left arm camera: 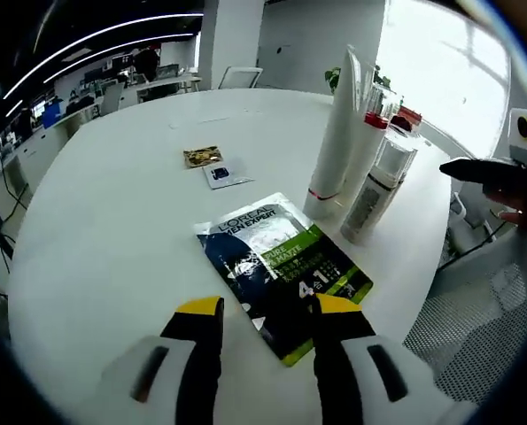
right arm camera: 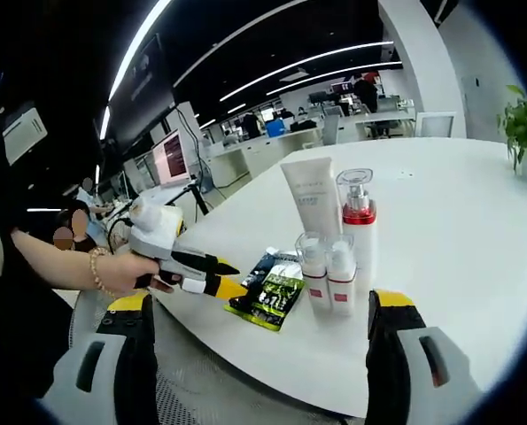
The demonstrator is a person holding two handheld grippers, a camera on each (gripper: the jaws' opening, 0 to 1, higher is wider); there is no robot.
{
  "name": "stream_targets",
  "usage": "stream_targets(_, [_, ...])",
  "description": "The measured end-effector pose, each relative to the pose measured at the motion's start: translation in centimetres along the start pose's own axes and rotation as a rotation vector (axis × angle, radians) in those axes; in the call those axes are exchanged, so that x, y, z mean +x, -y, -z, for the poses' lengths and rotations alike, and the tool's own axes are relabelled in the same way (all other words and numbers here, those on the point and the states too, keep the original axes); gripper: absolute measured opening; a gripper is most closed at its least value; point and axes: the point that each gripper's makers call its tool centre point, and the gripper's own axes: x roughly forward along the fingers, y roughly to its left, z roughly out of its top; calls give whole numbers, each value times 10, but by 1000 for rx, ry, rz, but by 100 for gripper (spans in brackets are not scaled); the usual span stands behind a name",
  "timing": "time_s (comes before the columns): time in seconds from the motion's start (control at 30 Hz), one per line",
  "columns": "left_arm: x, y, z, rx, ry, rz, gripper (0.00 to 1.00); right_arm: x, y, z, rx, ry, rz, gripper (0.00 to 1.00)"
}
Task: Arrange the skincare products in the storage area until every visible bottle or jar stands upright without overlapping.
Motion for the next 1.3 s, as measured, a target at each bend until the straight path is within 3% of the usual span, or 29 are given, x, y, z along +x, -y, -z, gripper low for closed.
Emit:
stream_targets(0.23, [-29, -6, -9, -48, 50, 3, 45, 0, 1, 2, -7, -12, 12, 100])
stream_targets(0.33, [-43, -12, -16, -96, 128, 19, 52, 1, 2, 2, 7, -8, 13, 100])
stream_targets(0.47, [-62, -14, -14, -101, 142, 19, 62, 1, 3, -1, 22, 3, 23, 100])
stream_targets(0.57, [-74, -15, -10, -104, 134, 17, 64, 1, 4, -1, 22, 5, 28, 100])
stream_targets(0.83, [-111, -10, -17, -106, 182, 17, 76, 3, 3, 1, 12, -4, 28, 100])
stream_targets(1.3, [-142, -26, -13, -134, 231, -22, 89, 5, -3, 2, -7, -11, 9, 100])
